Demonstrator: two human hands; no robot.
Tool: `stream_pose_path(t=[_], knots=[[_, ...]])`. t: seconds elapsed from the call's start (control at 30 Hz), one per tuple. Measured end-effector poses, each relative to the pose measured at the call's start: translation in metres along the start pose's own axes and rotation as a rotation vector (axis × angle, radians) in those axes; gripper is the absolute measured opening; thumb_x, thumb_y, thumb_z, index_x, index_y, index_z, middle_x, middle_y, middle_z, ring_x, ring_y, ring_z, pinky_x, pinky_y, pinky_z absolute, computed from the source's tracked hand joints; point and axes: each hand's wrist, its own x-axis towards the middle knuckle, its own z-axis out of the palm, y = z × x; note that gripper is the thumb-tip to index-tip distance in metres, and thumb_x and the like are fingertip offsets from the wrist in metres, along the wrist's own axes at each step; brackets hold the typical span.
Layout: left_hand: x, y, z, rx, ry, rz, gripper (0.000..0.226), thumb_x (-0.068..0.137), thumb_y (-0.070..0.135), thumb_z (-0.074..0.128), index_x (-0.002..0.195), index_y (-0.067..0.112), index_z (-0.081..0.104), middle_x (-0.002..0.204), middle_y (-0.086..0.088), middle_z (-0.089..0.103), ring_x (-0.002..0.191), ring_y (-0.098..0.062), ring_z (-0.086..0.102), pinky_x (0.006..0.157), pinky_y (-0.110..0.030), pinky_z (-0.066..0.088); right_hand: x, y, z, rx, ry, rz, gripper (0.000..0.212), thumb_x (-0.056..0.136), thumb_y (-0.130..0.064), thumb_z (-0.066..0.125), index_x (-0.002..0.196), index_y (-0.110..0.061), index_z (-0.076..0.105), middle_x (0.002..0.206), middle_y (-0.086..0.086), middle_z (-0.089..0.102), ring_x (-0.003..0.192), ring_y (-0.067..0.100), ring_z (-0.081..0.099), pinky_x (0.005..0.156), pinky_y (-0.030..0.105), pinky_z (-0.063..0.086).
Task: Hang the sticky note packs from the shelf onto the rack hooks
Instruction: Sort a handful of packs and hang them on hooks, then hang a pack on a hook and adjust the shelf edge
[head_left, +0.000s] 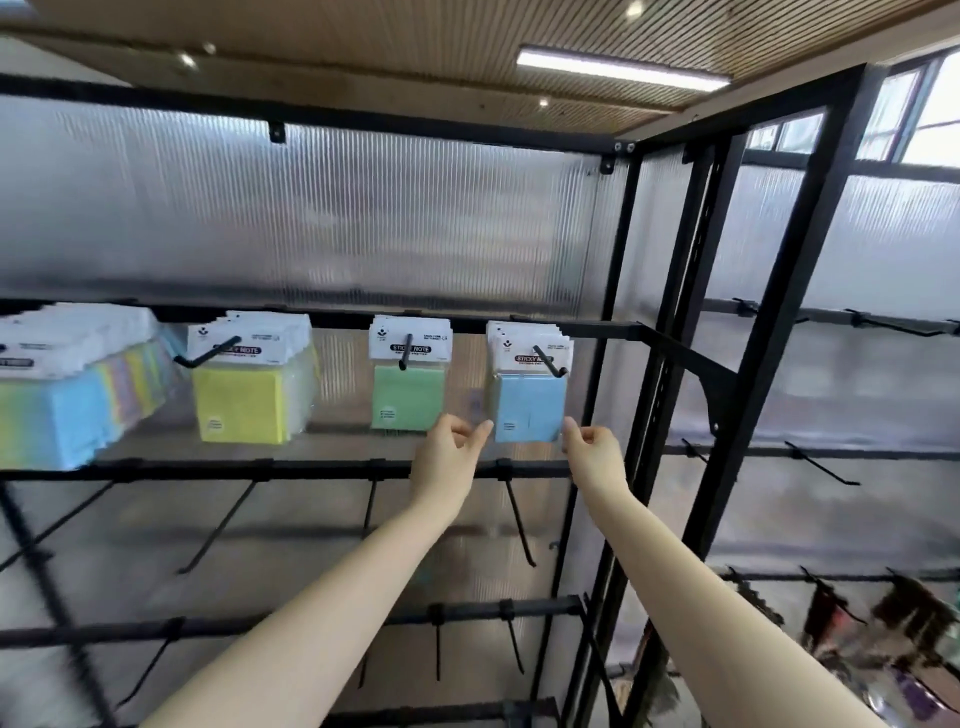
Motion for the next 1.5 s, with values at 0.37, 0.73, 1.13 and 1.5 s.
stream_pose_path(t=[0.37,0.73,1.13,1.5], knots=[[-0.082,-0.047,-0.114,0.345,-0.073,-0.117,0.031,0.099,0.033,0.043,0.117,0.012,0.057,0.118,-0.006,0.063,0.108,-0.021,0.058,0.089,-0.031,0.047,-0.084,0.007,0.078,-0.125,-0.313,-0.061,0.026,0.099,-0.033,0.044,0.099,-0.010,0.057,0.088,0.006,0.063,0.076,0.019,0.057,0.063,0.029,0.045],[-0.132,-0.112,-0.322,0.720,0.122,-0.089,0.023,0.096,0.026,0.048,0.115,0.017,0.057,0.111,-0.002,0.064,0.101,-0.021,0.060,0.082,-0.036,0.050,-0.225,-0.083,0.249,-0.331,-0.678,-0.525,0.018,0.093,-0.020,0.050,0.099,-0.007,0.060,0.097,0.012,0.066,0.088,0.028,0.060,0.069,0.033,0.046],[-0.192,-0.195,-0.581,0.976,0.231,-0.256,0.023,0.097,0.024,0.046,0.115,0.018,0.058,0.107,-0.001,0.064,0.082,-0.017,0.058,0.057,-0.028,0.044,-0.396,-0.153,0.467,-0.325,-0.867,-0.712,0.021,0.094,-0.022,0.050,0.100,-0.006,0.062,0.098,0.012,0.067,0.089,0.028,0.062,0.074,0.033,0.050],[-0.210,-0.261,-0.712,0.959,0.233,-0.410,0.024,0.094,0.024,0.044,0.113,0.014,0.056,0.111,-0.008,0.064,0.102,-0.028,0.058,0.084,-0.042,0.050,-0.487,-0.174,0.610,-0.366,-1.038,-0.754,0.020,0.093,-0.023,0.053,0.104,-0.007,0.059,0.104,0.011,0.065,0.095,0.028,0.061,0.079,0.036,0.051]])
